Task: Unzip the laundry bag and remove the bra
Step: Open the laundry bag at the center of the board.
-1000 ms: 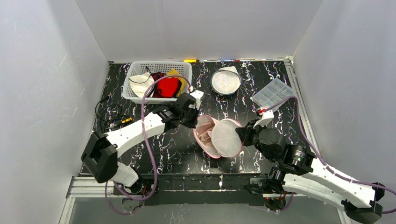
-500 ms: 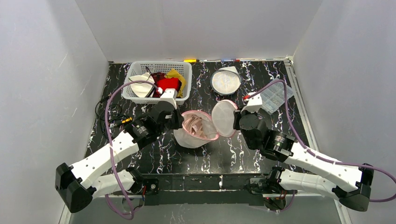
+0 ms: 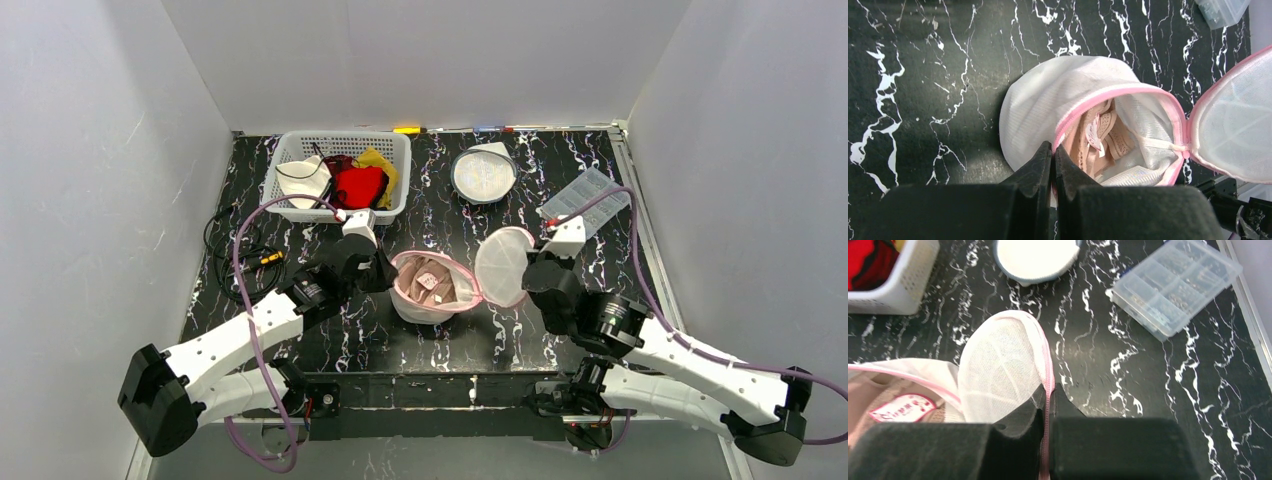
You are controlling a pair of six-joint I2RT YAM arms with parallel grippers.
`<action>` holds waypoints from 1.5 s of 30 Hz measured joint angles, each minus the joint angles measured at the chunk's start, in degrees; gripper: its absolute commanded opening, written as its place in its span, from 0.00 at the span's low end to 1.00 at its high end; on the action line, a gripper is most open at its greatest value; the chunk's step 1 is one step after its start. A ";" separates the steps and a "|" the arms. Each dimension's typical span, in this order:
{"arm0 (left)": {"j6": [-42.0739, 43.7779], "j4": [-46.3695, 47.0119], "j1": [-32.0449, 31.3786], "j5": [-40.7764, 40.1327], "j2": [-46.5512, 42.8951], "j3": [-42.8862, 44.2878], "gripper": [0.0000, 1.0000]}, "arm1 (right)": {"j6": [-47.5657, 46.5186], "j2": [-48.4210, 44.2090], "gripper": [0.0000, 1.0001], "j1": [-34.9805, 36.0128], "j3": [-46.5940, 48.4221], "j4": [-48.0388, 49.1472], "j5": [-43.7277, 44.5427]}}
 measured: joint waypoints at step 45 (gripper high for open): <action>0.55 -8.24 -0.02 -2.91 -6.01 -6.23 0.00 | 6.21 36.76 0.86 4.76 2.10 31.50 -40.02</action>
